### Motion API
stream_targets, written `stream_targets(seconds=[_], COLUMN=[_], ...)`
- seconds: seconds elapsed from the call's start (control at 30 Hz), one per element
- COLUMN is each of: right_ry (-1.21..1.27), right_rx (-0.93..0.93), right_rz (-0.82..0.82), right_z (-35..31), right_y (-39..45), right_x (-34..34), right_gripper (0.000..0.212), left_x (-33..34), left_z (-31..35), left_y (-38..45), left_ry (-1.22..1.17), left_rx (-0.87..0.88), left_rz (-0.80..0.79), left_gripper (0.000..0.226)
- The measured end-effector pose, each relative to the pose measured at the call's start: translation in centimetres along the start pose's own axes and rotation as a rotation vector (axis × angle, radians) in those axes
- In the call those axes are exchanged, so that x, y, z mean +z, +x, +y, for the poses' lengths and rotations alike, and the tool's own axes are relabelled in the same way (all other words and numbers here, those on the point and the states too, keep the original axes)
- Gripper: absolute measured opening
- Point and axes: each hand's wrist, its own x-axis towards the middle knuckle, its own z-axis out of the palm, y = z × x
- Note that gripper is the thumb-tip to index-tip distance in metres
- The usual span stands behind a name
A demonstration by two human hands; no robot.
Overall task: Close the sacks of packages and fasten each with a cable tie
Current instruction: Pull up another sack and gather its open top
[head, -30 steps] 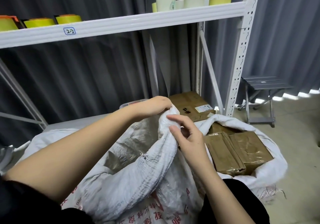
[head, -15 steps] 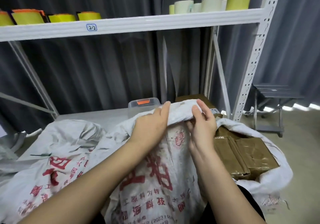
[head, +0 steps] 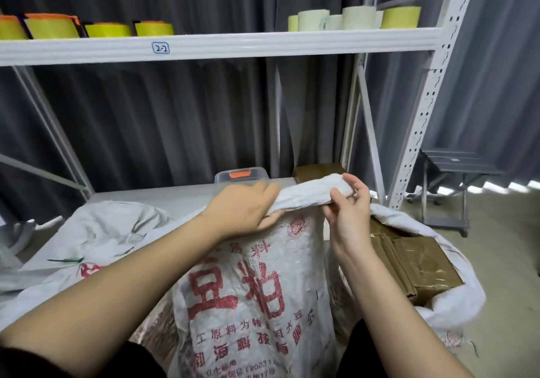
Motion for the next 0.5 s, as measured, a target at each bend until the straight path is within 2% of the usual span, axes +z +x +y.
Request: stream_targets(seconds=[0.1,0.17,0.27,0.43,0.5], right_ry=[-0.125,-0.163,-0.079,0.24,0.202], right_rx=[-0.032,-0.042,-0.004,0.131,0.099], right_rz=[0.002,-0.005,0.004,0.059,0.056], right_z=[0.1,-0.1,-0.6,-0.7,-0.3], right_y=[0.1,0.2,0.2,0.4,0.3], right_x=[-0.9,-1.3,-1.2,-0.1,-0.3], right_gripper=[0.033,0.035,0.036,0.032,0.031], left_x=[-0.1,-0.1,-0.1,-1.5,-1.3], left_z=[-0.2,0.0,-0.1,0.2,0.3], left_y=[0.3,0.2,0.4,2.3,2.0], left_ry=[0.136,0.22,0.253,0.278,0.222], left_rx=[0.049,0.072,0.072,-0.062,-0.052], left_rz=[0.026,0.045,0.098,0.144,0.117], left_gripper=[0.021,0.018,0.021,0.022,0.02])
